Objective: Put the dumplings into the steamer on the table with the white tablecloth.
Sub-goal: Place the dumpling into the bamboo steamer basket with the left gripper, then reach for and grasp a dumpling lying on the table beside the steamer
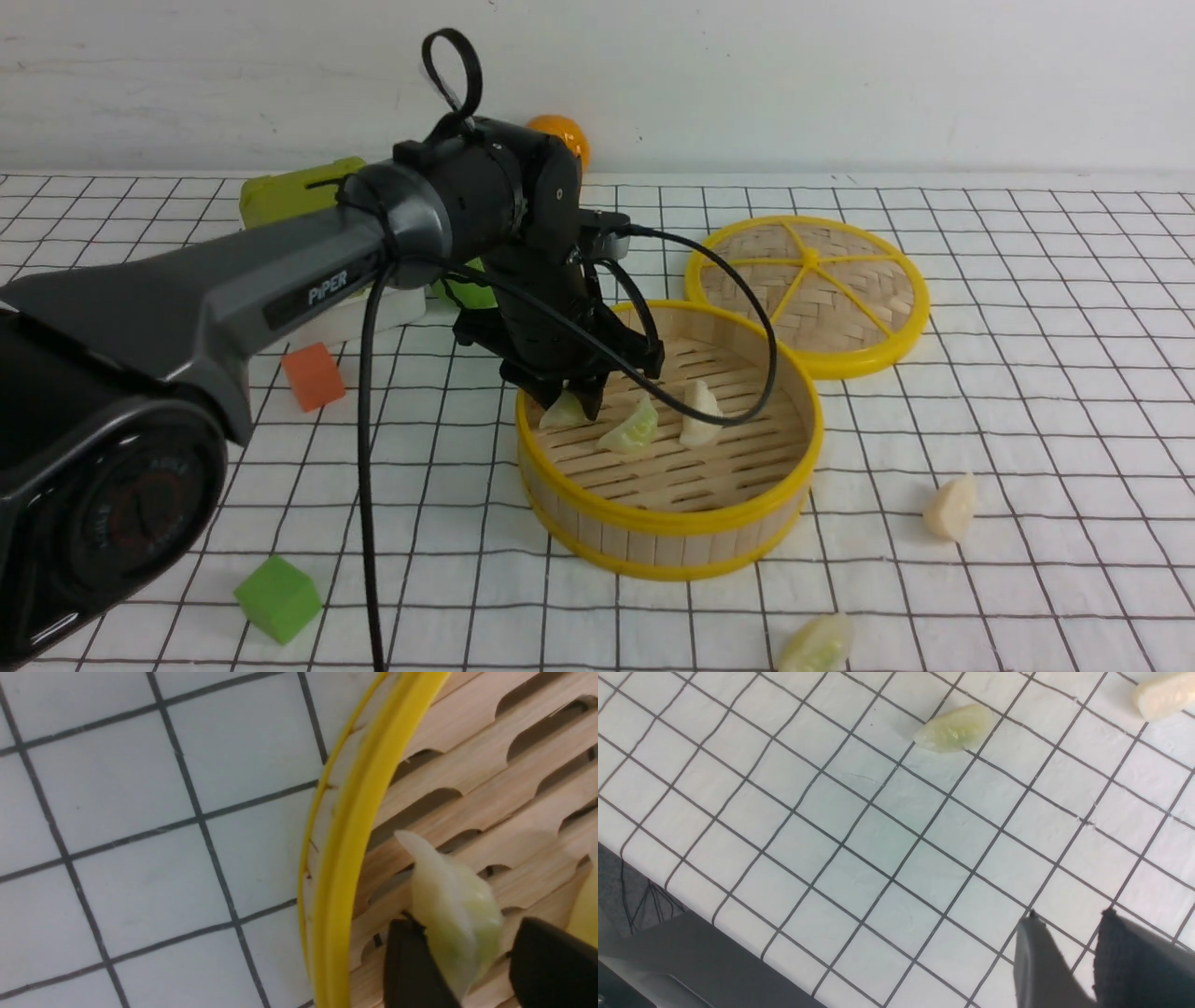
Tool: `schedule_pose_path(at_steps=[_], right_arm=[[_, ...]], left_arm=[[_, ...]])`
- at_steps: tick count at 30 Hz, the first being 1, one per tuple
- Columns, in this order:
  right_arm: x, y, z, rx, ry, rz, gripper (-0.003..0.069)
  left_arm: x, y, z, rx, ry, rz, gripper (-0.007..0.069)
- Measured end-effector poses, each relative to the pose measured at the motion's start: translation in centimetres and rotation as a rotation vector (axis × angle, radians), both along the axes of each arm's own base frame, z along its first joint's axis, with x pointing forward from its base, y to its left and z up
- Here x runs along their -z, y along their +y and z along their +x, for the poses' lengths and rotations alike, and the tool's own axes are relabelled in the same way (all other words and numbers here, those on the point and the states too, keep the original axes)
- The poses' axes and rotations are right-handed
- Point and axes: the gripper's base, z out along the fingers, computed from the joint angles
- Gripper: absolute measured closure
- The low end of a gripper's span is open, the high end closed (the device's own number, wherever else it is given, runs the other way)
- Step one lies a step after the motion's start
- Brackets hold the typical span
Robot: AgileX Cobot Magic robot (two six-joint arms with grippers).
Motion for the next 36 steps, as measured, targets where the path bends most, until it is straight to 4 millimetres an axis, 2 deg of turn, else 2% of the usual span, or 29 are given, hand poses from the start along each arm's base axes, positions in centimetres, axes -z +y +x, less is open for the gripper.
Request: schedule_pose_path(at_steps=[4,7,9,13,15,16,17,18,19,21,22,24,25,26,27,28,31,33,35,36], right_arm=[[0.0,0.0,0.0,0.001,-0.002,0.001,0.0463],[0.0,0.1,0.2,0.002,0.001,0.000,0.0461],[0.2,0.2,0.8,0.002,0.026,-0.008,0.0461],[-0.2,0.8,2.1,-0.006,0.081,-0.010,0.0461],[-0.4,1.4,3.1,-0.019,0.125,-0.008,0.0461],[-0.4,1.5,3.2,-0.020,0.129,-0.008,0.0461],[-0.5,2.0,3.7,-0.041,0.146,-0.015,0.0461],[-0.5,2.5,4.1,-0.065,0.162,-0.023,0.0461],[-0.5,3.0,4.4,-0.089,0.172,-0.031,0.0463],[-0.4,3.6,4.7,-0.121,0.184,-0.046,0.0474],[-0.3,4.5,5.2,-0.163,0.193,-0.075,0.0503],[0.1,5.7,5.9,-0.192,0.210,-0.119,0.0545],[0.1,5.8,6.0,-0.197,0.212,-0.124,0.0549],[0.7,6.9,6.8,-0.200,0.229,-0.164,0.0577],[0.6,6.9,6.9,-0.196,0.227,-0.160,0.0580],[1.2,7.9,7.7,-0.196,0.242,-0.194,0.0593],[2.7,9.5,9.3,-0.173,0.271,-0.232,0.0594],[3.4,10.0,9.9,-0.159,0.287,-0.237,0.0586],[5.1,11.0,11.2,-0.106,0.326,-0.240,0.0544],[5.2,11.1,11.3,-0.092,0.329,-0.235,0.0539]], left_arm=[[-1.7,0.0,0.0,0.002,0.007,0.004,0.0172],[-4.3,0.2,-0.3,0.004,0.014,0.006,0.0135],[-7.7,0.4,-0.8,0.009,-0.034,-0.019,0.0135],[-14.4,2.0,-3.3,0.014,-0.159,-0.062,0.0193],[-17.8,3.3,-5.5,0.012,-0.221,-0.079,0.0267],[-18.1,3.4,-5.8,0.011,-0.225,-0.079,0.0267],[-19.8,4.6,-7.8,0.014,-0.249,-0.082,0.0338],[-20.3,5.2,-8.7,0.016,-0.250,-0.078,0.0380],[-20.5,5.9,-10.1,0.019,-0.243,-0.073,0.0431],[-20.1,6.5,-11.2,0.021,-0.218,-0.059,0.0473],[-19.5,7.8,-13.6,0.022,-0.186,-0.042,0.0549],[-18.2,8.9,-15.7,0.024,-0.137,-0.022,0.0608],[-18.1,9.0,-16.0,0.024,-0.132,-0.019,0.0613],[-16.9,10.0,-18.0,0.026,-0.098,-0.014,0.0637],[-16.7,10.1,-18.2,0.026,-0.098,-0.014,0.0637],[-15.7,11.1,-20.1,0.027,-0.086,-0.018,0.0637],[-14.2,12.6,-23.3,0.026,-0.080,-0.040,0.0637],[-13.6,13.4,-24.8,0.026,-0.080,-0.048,0.0637],[-12.8,14.7,-27.3,0.024,-0.097,-0.066,0.0637],[-12.8,14.7,-27.4,0.024,-0.099,-0.068,0.0637]])
